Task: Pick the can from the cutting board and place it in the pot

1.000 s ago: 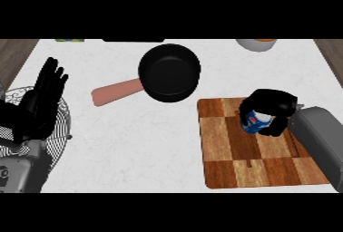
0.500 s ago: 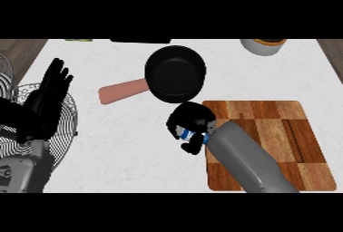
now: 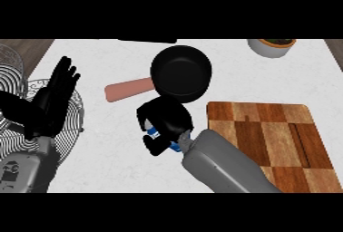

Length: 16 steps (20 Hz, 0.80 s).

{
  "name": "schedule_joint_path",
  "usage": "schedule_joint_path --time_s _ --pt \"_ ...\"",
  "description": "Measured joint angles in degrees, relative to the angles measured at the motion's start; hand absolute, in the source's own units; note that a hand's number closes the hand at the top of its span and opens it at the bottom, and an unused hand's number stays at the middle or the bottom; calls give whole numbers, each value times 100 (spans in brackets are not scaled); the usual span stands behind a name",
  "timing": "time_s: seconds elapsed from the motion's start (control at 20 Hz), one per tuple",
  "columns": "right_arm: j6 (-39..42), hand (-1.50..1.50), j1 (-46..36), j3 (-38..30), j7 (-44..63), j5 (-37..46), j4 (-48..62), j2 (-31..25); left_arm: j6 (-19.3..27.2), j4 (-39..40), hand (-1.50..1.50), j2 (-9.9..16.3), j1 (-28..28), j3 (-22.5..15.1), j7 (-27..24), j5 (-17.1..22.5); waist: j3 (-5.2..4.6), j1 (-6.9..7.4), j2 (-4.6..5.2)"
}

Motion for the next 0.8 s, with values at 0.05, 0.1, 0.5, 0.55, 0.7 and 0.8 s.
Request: schedule_joint_path --time_s 0.05,0.1,0.5,0.55,0.7,0.8 --pt "-265 150 -56 38 295 -54 -194 9 5 17 0 -6 12 -6 -14 -13 0 -5 -4" --pt "-544 150 -127 83 581 -91 -378 15 -2 41 0 10 -1 9 -24 -17 0 -10 -3" --pt "-2328 150 -1332 614 3243 407 -1247 35 108 105 0 -42 -80 13 -39 -115 -7 -121 14" --pt "-2426 150 -1538 665 3526 501 -1245 32 67 122 0 -20 -54 40 -73 -93 -8 -135 24" --pt "-2615 150 -2081 789 4109 637 -1188 13 43 100 0 -7 -29 89 -110 -74 -7 -176 50" --pt "-2679 150 -2378 734 4226 616 -1031 0 10 88 0 11 -13 143 -121 -34 -7 -193 69"
